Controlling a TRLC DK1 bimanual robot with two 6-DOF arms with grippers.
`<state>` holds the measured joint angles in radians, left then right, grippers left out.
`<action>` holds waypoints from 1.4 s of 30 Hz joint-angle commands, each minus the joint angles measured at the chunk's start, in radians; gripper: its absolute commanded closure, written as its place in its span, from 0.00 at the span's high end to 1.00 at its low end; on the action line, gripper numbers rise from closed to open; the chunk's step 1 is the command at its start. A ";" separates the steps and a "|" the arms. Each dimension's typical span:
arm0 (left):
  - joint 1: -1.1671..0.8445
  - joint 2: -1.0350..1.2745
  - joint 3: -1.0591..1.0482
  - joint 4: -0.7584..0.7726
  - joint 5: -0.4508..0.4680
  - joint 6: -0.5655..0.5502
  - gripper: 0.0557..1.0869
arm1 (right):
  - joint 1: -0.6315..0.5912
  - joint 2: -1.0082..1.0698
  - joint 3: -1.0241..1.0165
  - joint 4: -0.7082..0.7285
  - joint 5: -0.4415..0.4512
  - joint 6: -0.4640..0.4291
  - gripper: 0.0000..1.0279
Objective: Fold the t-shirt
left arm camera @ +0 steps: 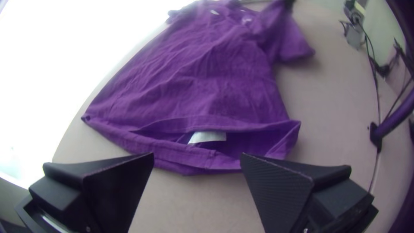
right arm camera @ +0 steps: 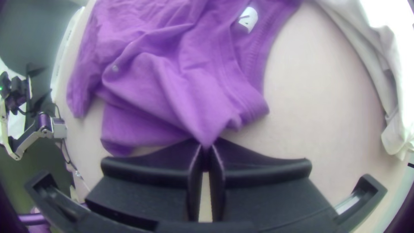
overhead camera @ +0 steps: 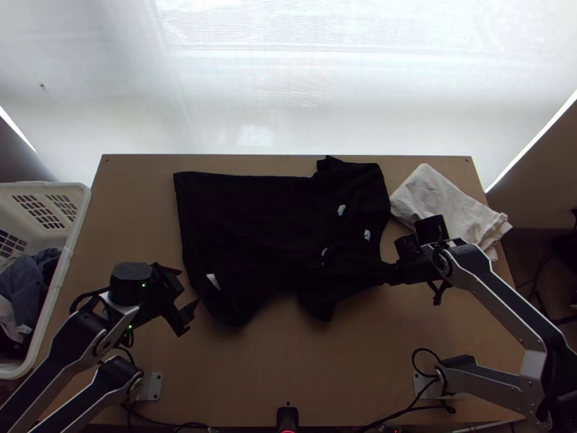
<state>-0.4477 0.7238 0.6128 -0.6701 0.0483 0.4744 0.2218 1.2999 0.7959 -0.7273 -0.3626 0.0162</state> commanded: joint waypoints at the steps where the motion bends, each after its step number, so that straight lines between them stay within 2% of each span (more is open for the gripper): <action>1: -0.063 -0.063 -0.097 0.098 0.048 0.319 0.84 | -0.021 -0.013 -0.024 0.000 0.001 0.007 0.05; 2: -0.068 -0.072 -0.091 0.113 0.076 0.345 0.81 | -0.024 -0.017 -0.029 0.000 0.001 0.007 0.05; 4: -0.075 -0.054 -0.065 0.115 0.091 0.406 0.80 | -0.025 -0.021 -0.038 0.000 0.001 0.007 0.05; 5: -0.075 -0.037 -0.056 0.121 0.107 0.454 0.81 | -0.025 -0.022 -0.044 0.000 0.001 0.007 0.05; 7: -0.074 -0.011 -0.041 0.122 0.117 0.543 0.95 | -0.030 -0.024 -0.049 0.000 0.001 0.007 0.05; 9: -0.066 0.003 -0.039 0.118 0.142 0.649 0.95 | -0.039 -0.025 -0.050 0.000 0.001 0.002 0.05; 13: 0.043 0.045 -0.062 0.115 0.260 0.908 0.95 | -0.061 -0.028 -0.054 0.000 0.001 -0.002 0.05; 15: 0.089 0.075 -0.071 0.122 0.286 0.997 0.95 | -0.067 -0.028 -0.060 0.000 0.001 -0.004 0.05; 28: 0.095 0.065 -0.217 0.161 0.294 1.080 0.95 | -0.081 -0.017 -0.069 0.009 0.001 -0.005 0.05; 39: 0.150 0.270 -0.185 0.325 0.309 1.073 0.94 | -0.081 -0.005 -0.061 0.011 0.001 -0.004 0.05; 42: 0.150 0.327 -0.160 0.360 0.317 1.063 0.90 | -0.081 -0.005 -0.064 0.011 0.001 -0.005 0.05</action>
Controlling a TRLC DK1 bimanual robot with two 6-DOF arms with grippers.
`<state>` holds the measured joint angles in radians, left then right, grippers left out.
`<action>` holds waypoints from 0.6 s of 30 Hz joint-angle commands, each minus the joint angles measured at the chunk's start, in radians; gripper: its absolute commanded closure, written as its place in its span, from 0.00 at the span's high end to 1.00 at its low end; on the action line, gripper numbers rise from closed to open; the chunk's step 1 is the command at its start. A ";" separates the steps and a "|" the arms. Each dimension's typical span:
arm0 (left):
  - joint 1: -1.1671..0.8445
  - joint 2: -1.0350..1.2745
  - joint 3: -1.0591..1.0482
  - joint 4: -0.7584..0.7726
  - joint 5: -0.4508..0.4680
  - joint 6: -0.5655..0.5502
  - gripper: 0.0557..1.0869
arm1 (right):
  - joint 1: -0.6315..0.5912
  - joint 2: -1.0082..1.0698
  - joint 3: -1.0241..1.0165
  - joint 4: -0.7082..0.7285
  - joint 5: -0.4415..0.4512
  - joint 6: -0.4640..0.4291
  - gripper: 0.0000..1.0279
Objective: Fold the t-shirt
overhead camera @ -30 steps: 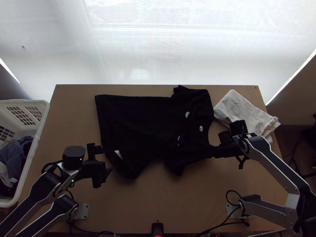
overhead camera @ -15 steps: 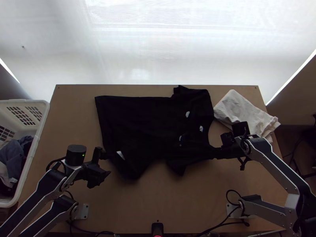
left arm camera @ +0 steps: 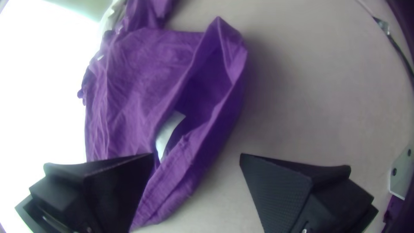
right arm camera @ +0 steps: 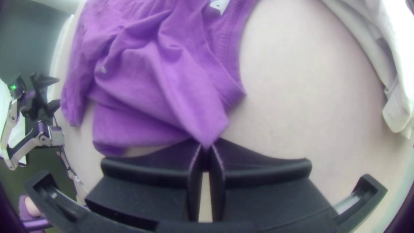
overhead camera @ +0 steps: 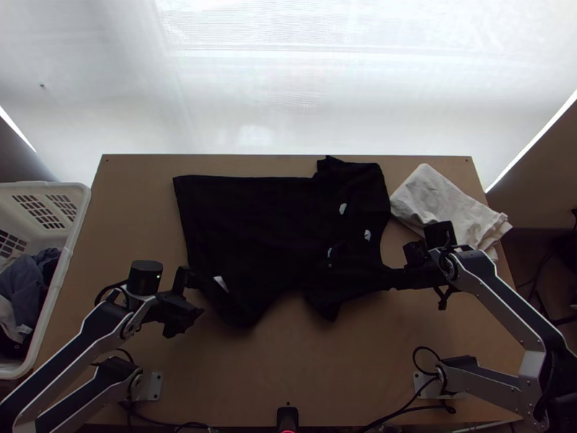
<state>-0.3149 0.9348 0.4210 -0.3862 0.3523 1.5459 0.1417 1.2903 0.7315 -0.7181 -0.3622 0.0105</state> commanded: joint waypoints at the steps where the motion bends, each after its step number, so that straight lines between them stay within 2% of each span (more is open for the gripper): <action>1: 0.017 0.131 0.048 0.075 0.016 -0.027 0.89 | -0.001 0.004 0.000 0.002 0.000 0.000 0.05; 6: 0.017 0.220 0.121 0.081 0.020 -0.060 0.88 | -0.001 0.004 -0.011 0.002 0.000 0.000 0.05; 10: 0.017 0.233 0.142 0.081 0.054 -0.113 0.48 | -0.001 0.006 -0.015 0.005 0.000 0.000 0.05; 12: 0.019 0.229 0.137 0.081 0.068 -0.115 0.35 | -0.001 0.006 -0.014 0.005 0.000 0.000 0.05; 18: 0.034 0.240 0.130 0.083 0.071 -0.102 0.35 | -0.027 0.006 -0.007 0.005 0.000 -0.015 0.05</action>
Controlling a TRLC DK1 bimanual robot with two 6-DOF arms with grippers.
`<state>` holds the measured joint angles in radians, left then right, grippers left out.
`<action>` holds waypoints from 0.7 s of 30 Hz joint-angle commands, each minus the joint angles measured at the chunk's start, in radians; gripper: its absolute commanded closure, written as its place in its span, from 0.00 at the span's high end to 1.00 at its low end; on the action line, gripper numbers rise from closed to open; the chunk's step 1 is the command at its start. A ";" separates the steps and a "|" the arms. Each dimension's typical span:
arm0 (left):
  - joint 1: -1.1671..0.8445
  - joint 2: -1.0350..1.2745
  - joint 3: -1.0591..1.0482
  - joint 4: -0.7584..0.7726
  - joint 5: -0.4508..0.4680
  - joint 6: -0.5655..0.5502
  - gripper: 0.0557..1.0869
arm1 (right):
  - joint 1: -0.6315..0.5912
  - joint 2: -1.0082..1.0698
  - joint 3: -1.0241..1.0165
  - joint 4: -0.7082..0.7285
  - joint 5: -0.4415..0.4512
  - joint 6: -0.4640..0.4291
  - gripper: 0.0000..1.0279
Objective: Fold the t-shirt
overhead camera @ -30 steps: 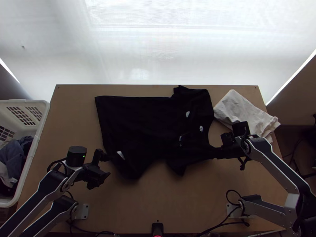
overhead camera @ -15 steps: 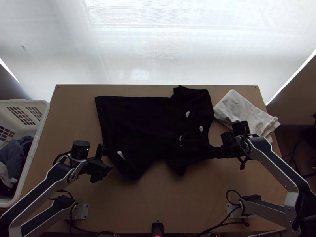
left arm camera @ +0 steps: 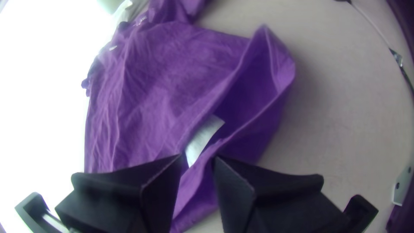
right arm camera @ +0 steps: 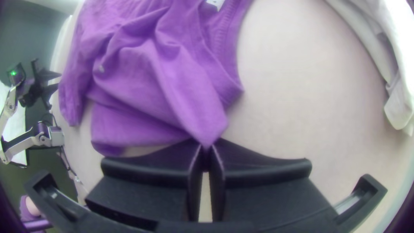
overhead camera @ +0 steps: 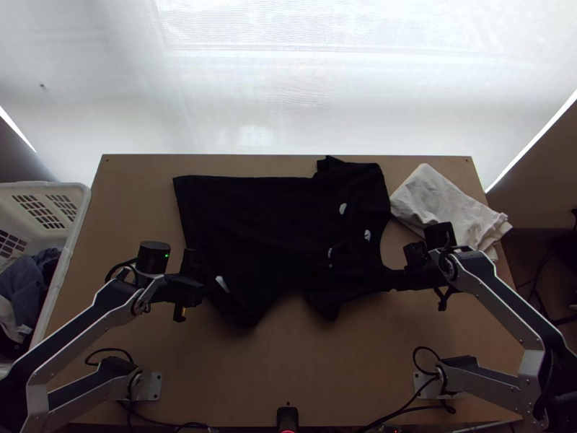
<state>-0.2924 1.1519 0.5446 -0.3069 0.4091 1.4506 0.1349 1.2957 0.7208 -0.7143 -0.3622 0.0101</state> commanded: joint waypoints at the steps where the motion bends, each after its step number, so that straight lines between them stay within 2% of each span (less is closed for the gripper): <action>1: 0.015 0.023 0.005 0.006 0.014 -0.009 0.35 | -0.024 0.001 0.003 0.001 0.000 -0.016 0.05; 21: -0.063 -0.103 -0.109 0.035 0.014 -0.064 0.35 | -0.081 0.008 0.028 0.001 0.000 -0.033 0.05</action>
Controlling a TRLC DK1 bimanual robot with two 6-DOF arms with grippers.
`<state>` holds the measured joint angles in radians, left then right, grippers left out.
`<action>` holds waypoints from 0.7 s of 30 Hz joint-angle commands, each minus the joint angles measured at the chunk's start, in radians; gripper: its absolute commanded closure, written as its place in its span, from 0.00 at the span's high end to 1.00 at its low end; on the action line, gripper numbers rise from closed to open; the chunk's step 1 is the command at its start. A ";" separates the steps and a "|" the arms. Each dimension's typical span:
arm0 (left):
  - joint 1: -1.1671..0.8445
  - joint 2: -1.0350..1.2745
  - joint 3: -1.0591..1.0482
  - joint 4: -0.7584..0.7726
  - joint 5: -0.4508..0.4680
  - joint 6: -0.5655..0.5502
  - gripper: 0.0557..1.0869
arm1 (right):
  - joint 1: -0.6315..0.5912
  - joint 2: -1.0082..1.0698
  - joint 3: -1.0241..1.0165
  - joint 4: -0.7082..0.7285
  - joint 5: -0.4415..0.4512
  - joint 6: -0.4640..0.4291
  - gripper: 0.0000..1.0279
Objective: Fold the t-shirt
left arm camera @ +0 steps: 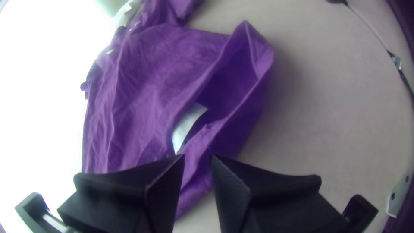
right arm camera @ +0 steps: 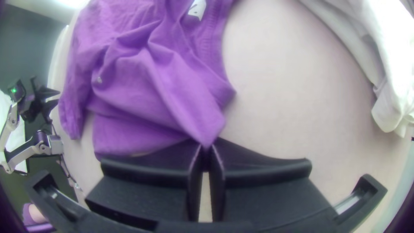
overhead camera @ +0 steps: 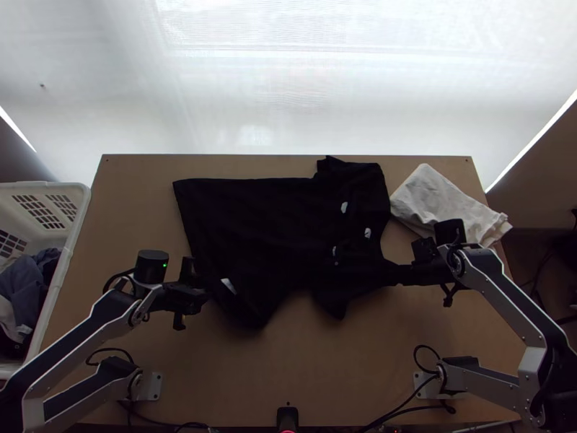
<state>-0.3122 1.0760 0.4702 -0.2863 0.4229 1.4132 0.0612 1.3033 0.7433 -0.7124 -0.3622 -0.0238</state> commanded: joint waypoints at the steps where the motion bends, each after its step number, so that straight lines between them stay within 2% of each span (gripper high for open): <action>1: -0.053 -0.027 -0.039 0.027 0.001 -0.033 0.35 | -0.008 0.001 0.007 -0.001 0.000 0.001 0.05; 8: -0.128 -0.005 -0.053 0.102 -0.012 -0.105 0.35 | -0.009 -0.007 0.005 -0.001 0.000 -0.001 0.05; 12: -0.134 0.027 -0.054 0.134 -0.013 -0.106 0.34 | -0.008 -0.012 -0.001 -0.001 0.000 0.001 0.05; 14: -0.134 0.055 -0.058 0.165 -0.013 -0.112 0.03 | -0.004 -0.015 -0.004 -0.002 0.000 0.004 0.05; 17: -0.133 0.119 -0.053 0.214 -0.058 -0.148 0.04 | -0.003 -0.022 0.001 -0.010 -0.001 0.009 0.05; 18: -0.126 0.144 -0.042 0.234 -0.072 -0.181 0.04 | -0.003 -0.027 0.007 -0.016 -0.003 0.010 0.05; 21: -0.090 0.191 0.042 0.234 -0.102 -0.402 0.04 | -0.011 -0.059 0.028 -0.038 -0.009 0.019 0.04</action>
<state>-0.4328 1.1698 0.4290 -0.1028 0.3767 1.2438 0.0559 1.2812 0.7475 -0.7242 -0.3622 -0.0189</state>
